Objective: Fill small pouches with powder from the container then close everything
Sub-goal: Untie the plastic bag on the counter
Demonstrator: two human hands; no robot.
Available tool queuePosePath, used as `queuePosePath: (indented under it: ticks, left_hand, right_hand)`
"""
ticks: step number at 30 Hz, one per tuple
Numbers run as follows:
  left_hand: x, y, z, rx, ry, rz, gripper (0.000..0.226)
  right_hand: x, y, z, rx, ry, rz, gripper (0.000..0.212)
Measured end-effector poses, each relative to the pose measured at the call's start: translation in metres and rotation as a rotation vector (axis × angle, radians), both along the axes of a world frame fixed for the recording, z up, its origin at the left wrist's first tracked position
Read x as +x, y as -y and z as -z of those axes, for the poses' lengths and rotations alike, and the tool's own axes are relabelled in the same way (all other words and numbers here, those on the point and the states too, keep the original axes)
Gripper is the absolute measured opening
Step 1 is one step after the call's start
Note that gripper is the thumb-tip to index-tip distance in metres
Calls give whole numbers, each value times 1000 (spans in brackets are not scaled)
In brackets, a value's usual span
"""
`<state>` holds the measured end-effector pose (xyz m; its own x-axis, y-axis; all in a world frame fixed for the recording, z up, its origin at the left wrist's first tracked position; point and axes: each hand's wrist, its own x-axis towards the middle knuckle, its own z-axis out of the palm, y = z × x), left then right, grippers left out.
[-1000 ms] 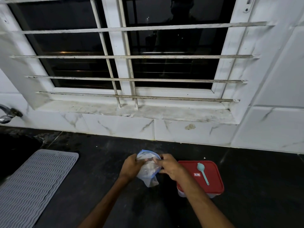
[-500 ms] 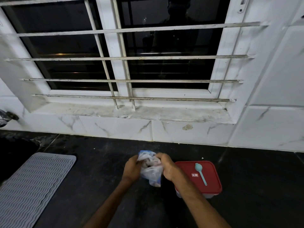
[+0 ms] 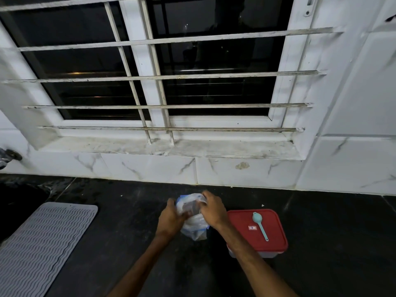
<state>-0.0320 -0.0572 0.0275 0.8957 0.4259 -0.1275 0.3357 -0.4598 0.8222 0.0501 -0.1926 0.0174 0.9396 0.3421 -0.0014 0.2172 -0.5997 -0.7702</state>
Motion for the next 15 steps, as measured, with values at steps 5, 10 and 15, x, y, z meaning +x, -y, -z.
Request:
queuePosePath:
  ticks: [5,10,15]
  left_hand:
    - [7,-5,-2,192,-124,-25,21]
    - [2,-6,3,-136,17,-64,29]
    - [6,-19,28,-360,47,-11,67]
  right_hand:
    - [-2,-1,6,19,32,50,9]
    - [-4,2,0,-57,59,-93,21]
    - [-2,4,-8,-268,53,-175,44]
